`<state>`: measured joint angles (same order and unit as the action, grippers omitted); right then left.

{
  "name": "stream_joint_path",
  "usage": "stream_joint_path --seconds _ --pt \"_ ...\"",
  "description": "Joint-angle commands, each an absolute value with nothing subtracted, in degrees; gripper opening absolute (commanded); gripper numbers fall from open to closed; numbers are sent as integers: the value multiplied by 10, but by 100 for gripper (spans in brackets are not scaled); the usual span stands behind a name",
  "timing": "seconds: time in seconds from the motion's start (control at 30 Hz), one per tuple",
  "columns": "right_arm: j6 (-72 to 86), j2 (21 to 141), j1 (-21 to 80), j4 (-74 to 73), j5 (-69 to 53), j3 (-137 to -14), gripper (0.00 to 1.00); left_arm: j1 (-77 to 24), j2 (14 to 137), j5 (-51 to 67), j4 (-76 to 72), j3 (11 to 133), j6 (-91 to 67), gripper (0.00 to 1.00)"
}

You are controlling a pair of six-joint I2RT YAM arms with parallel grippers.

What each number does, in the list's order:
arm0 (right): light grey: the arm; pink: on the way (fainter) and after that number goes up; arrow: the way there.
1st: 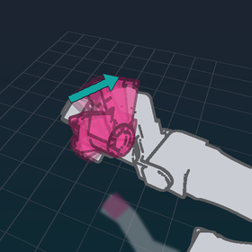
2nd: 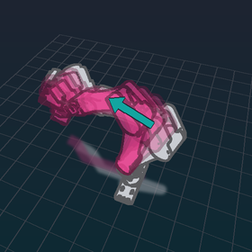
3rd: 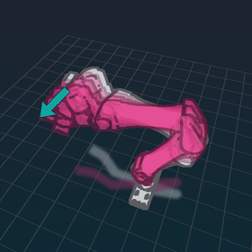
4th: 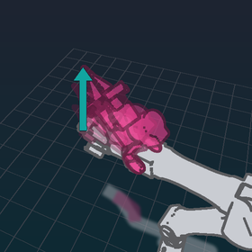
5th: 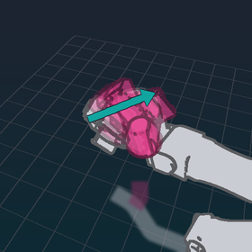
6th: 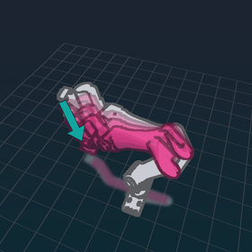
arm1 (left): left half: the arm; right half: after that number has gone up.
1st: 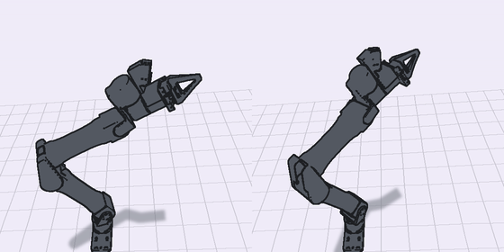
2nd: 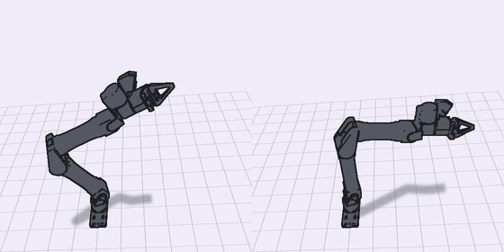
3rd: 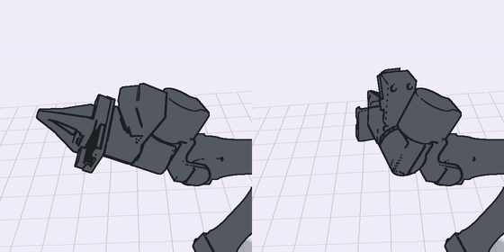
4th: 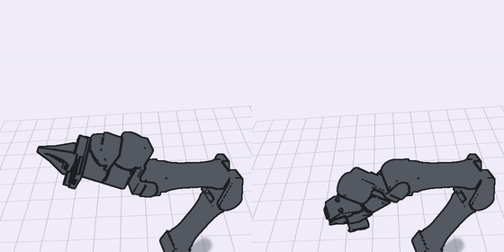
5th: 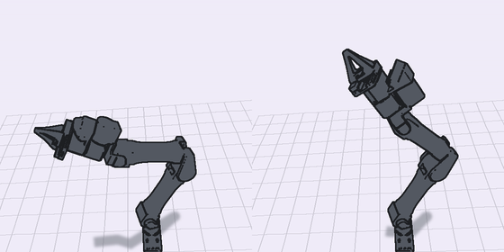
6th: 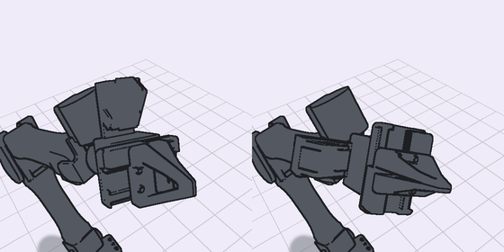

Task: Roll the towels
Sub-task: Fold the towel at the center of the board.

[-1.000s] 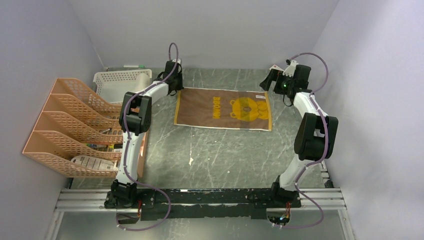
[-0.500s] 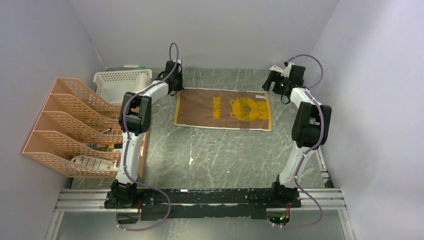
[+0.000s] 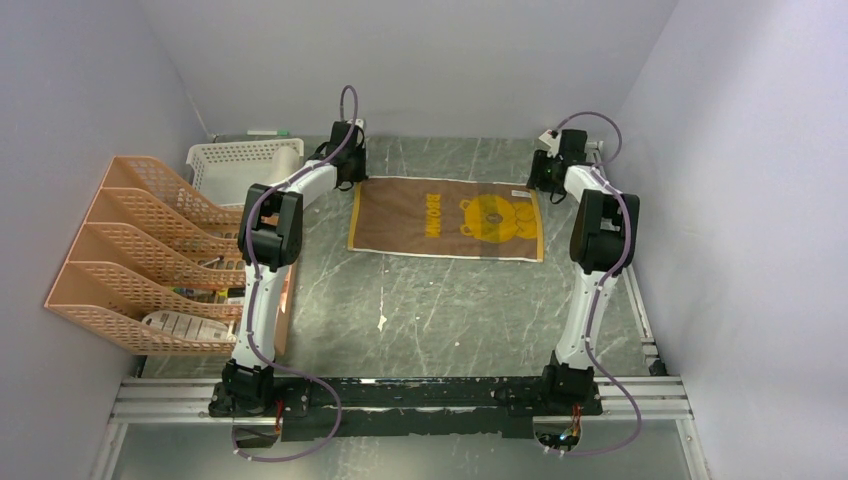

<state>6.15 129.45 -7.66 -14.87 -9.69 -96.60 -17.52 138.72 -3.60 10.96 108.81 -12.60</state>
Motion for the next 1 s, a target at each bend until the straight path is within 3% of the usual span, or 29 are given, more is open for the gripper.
stream_joint_path --seconds 0.0,0.1,0.27,0.37,0.5,0.6,0.97 --pt "50 1319 -64 -174 -68 -1001 51 -183 1373 -14 152 1087 -116 7" --pt "45 1321 -59 -172 -53 -1000 49 -182 1374 -13 152 1088 -116 7" --pt "37 1332 -47 -181 -24 -1006 36 -182 1377 -12 154 1090 -114 7" --pt "32 1336 -43 -186 -8 -1009 20 -180 1376 -13 154 1087 -112 7" --pt "29 1339 -41 -185 0 -1008 14 -176 1373 -11 151 1085 -112 7" --pt "27 1345 -40 -190 6 -1017 0 -172 1374 -8 151 1085 -111 7" --pt "61 1288 -40 -90 -47 -968 0 -153 1382 25 128 1119 -94 7"
